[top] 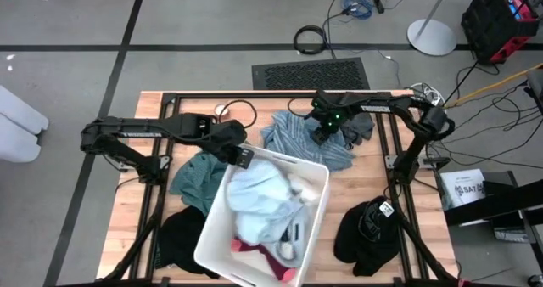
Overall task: Sort clothes
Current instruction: Put the blue polo shirt into the white laundry bin
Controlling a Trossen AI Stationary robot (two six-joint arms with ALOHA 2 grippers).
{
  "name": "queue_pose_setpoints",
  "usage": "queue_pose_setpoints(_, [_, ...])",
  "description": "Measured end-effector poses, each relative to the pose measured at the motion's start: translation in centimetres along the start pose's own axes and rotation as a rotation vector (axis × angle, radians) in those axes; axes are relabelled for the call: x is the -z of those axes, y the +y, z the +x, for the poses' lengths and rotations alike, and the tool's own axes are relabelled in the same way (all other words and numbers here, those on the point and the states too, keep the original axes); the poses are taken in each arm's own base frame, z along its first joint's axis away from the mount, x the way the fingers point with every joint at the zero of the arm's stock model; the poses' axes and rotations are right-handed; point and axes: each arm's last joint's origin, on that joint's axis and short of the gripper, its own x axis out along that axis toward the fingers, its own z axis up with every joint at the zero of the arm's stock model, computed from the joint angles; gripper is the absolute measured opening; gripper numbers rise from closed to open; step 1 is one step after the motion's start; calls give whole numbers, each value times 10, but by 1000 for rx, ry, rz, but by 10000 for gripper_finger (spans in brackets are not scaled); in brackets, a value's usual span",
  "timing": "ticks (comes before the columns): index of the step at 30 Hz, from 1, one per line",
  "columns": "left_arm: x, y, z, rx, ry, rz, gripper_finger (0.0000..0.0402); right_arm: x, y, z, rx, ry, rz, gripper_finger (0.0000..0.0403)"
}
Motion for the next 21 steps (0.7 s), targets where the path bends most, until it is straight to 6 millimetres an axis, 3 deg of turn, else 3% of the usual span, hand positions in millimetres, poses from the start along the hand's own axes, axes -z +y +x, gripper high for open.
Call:
queue_pose_setpoints(3, [3,6,-6,-38,-5,-10,9,1,1,2,-62,24,-27,26])
queue_pose_setpoints(6, [5,10,-12,-51,-27,-19,8,2,3,-10,-80,2,-24,16])
queue_pose_setpoints(9, [5,11,-14,-60,-40,-25,8,-1,3,-41,-93,-78,-14,6])
queue_pose_setpoints(12, [5,12,-14,-74,-51,-49,8,-1,5,-86,-96,-181,-15,5])
queue_pose_setpoints(15, [2,12,-14,-68,-65,-58,8,5,10,-144,-103,-291,-18,3])
queue_pose_setpoints(21, [-8,3,-15,45,-130,-63,8,48,28,-263,-134,-538,-58,2])
